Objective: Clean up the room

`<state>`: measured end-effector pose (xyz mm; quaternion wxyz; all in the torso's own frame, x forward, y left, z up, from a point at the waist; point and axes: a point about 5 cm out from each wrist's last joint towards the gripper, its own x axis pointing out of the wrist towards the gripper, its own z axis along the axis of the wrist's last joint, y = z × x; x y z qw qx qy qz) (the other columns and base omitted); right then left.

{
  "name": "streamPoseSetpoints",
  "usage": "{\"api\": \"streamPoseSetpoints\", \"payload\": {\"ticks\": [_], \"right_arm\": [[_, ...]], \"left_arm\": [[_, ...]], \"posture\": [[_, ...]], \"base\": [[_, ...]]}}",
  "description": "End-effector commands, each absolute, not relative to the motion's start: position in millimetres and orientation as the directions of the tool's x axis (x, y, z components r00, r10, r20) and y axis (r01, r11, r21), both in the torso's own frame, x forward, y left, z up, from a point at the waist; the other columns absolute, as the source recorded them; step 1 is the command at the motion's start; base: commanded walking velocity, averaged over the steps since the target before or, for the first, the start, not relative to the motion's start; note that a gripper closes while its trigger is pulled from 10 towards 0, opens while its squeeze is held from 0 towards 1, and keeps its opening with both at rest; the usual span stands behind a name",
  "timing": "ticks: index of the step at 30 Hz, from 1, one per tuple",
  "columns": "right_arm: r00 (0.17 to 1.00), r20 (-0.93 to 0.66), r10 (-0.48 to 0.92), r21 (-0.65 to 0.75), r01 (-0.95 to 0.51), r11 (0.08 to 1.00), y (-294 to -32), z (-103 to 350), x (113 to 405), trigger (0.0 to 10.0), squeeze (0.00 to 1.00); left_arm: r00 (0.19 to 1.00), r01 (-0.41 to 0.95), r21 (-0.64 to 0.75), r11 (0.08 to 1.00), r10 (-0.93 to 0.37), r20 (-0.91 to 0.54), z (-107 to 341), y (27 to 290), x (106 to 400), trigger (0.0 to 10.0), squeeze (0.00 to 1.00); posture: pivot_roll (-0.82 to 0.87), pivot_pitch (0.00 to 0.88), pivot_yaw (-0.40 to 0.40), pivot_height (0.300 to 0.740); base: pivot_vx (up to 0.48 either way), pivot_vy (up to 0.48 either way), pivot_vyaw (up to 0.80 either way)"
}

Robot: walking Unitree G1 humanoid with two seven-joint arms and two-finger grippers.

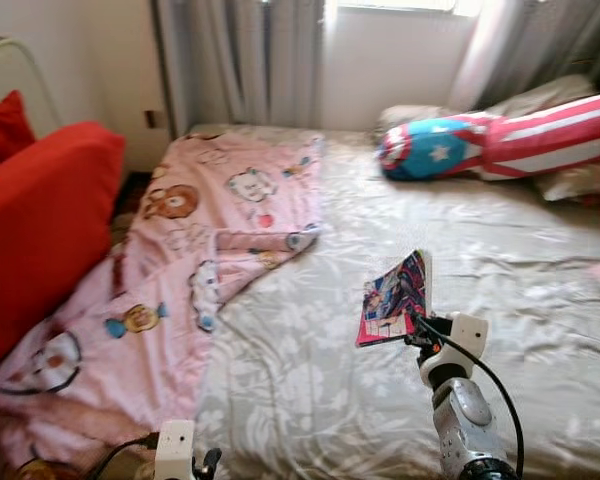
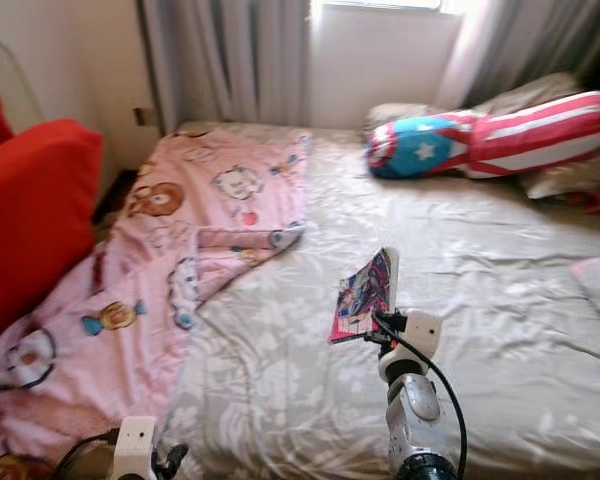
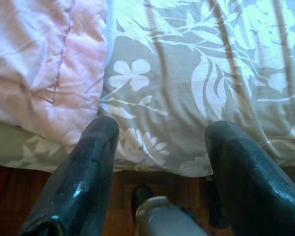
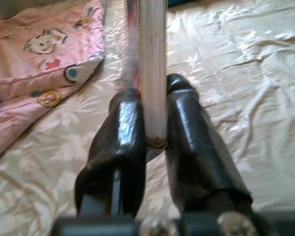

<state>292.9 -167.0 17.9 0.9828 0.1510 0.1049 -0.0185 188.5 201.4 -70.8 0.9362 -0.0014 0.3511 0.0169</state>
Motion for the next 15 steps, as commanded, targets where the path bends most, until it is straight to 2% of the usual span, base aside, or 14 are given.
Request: {"api": "streamPoseSetpoints", "payload": {"ticks": [1, 4, 15], "right_arm": [[0.987, -0.163, 0.009, 0.301, 0.041, 0.953, -162.7, 27.7, 300.3, 10.0, 0.0], [0.986, -0.168, 0.02, 0.303, 0.033, 0.952, -160.4, 26.6, 299.8, 10.0, 0.0], [0.983, -0.183, 0.023, 0.298, 0.033, 0.954, -157.6, 24.1, 298.5, 10.0, 0.0]], "left_arm": [[0.739, -0.034, 0.012, 0.999, 0.033, -0.673, -73.3, 203.8, 183.5, 10.0, 0.0], [0.732, -0.016, 0.033, 0.999, 0.034, -0.681, -73.6, 205.2, 183.1, 10.0, 0.0], [0.726, -0.013, 0.025, 1.0, 0.026, -0.687, -74.5, 205.5, 181.6, 10.0, 0.0]], "posture": [[0.05, 0.0, -0.062, 0.726], [0.06, 0.0, -0.06, 0.726], [0.06, 0.0, -0.054, 0.726]], "base": [[0.0, 0.0, 0.0], [0.0, -0.107, 0.0], [0.0, -0.427, 0.0]]}}
